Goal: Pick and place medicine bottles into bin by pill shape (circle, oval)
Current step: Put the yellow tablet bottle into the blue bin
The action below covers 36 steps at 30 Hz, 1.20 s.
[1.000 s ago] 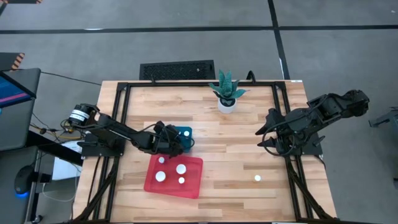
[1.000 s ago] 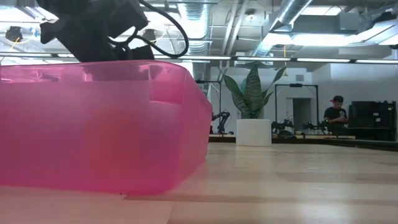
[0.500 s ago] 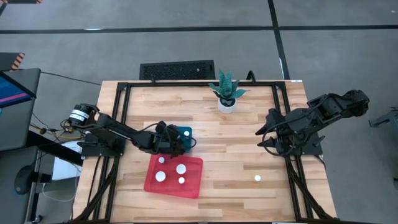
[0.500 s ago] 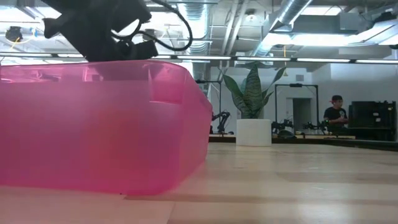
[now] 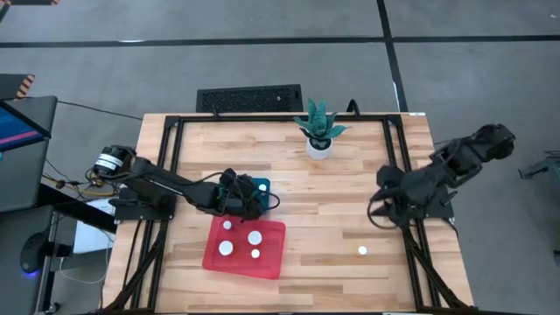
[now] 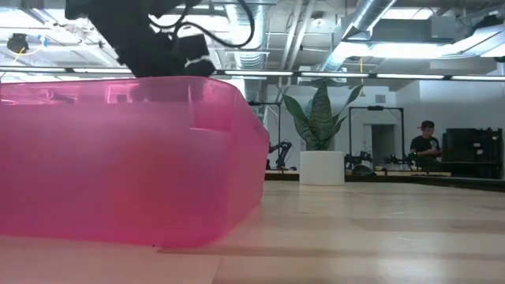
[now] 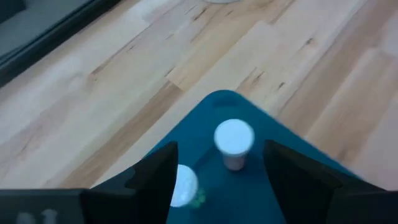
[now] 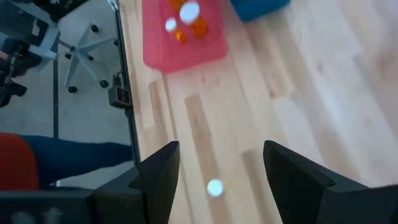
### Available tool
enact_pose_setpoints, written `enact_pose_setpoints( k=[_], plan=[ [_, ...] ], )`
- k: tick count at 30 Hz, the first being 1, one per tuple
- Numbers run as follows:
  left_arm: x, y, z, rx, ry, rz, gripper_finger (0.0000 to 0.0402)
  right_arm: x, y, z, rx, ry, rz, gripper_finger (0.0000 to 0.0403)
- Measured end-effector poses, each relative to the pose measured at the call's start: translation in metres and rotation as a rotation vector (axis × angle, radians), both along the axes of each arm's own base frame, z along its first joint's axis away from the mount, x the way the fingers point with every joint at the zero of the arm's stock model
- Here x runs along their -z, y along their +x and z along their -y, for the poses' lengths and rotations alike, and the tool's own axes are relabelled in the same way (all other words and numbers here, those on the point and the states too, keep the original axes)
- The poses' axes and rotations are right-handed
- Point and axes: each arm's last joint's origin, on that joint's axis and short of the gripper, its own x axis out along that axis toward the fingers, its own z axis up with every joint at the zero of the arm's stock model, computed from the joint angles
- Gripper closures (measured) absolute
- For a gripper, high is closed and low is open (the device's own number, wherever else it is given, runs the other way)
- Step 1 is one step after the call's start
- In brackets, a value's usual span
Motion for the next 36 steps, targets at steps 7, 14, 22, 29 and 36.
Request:
enact_pose_setpoints(
  k=[7, 14, 22, 29, 36],
  plan=[
    [-0.026, -0.003, 0.007, 0.018, 0.01, 0.03, 0.0172, 0.03, 0.003, -0.042, -0.05, 0.02, -0.153, 0.0163],
    [-0.05, -0.005, 0.013, 0.048, -0.027, 0.104, 0.0172, 0.092, -0.006, -0.086, -0.065, -0.065, -0.38, 0.0163],
    [-0.098, 0.007, 0.029, 0.138, -0.061, 0.227, 0.0172, 0.142, -0.024, -0.116, 0.015, 0.003, -0.307, 0.0163],
    [-0.148, 0.013, 0.044, 0.18, -0.026, 0.369, 0.0172, 0.191, -0.033, -0.119, 0.155, 0.035, -0.266, 0.0163],
    [-0.17, 0.012, 0.051, 0.275, 0.056, 0.359, 0.0172, 0.225, -0.021, -0.125, 0.265, 0.003, -0.29, 0.0163]
  ],
)
